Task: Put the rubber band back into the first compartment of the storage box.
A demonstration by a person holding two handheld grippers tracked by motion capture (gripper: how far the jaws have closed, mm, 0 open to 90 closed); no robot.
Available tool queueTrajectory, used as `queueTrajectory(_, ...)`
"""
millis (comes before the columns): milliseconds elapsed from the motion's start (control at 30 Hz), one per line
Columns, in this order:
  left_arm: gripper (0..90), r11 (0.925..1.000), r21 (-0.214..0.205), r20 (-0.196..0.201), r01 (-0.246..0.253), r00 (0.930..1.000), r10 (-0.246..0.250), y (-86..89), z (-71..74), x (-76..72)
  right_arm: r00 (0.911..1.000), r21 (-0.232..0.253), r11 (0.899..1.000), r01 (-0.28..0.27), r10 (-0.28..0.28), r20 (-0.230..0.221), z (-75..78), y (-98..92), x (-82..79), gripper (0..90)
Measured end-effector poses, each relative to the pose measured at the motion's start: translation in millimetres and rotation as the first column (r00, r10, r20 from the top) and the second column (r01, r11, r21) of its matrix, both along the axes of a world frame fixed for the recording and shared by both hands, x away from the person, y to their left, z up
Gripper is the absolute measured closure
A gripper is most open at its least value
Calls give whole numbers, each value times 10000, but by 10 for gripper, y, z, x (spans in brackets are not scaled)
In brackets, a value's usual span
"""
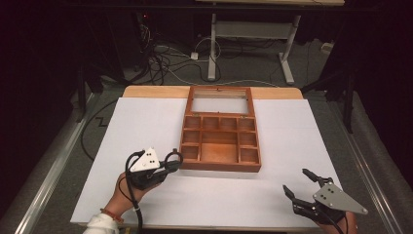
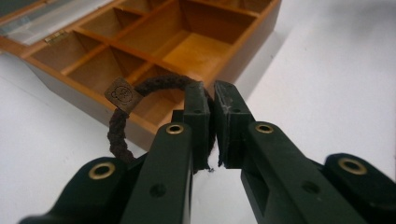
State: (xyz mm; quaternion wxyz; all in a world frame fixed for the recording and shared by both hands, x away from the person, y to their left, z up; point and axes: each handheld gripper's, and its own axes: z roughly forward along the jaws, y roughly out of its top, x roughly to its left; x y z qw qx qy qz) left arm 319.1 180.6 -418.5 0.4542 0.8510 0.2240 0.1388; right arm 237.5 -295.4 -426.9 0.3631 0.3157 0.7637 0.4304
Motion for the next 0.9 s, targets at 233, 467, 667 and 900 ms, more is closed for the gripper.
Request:
queueTrajectory(233, 821, 9995, -324, 40, 24, 10000, -23, -81, 130, 249, 10000, -31, 10000, -23, 22, -12, -6, -11, 6, 247)
queueTrajectory(467, 821, 9984, -566, -106, -43, 9999, 37, -203, 213, 579, 10000, 28, 10000, -45, 46, -62, -10, -4, 5, 250)
queueTrajectory(667, 821, 9898, -1309, -368, -564, 9980, 520, -382, 203, 790, 9999, 17, 10000, -49, 50, -121, -25, -7, 16, 248)
queueTrajectory(900, 820, 9937, -753, -768, -830, 9941, 772, -485, 133, 1053, 10000, 29, 10000, 33, -32, -37, -28, -11, 14, 252)
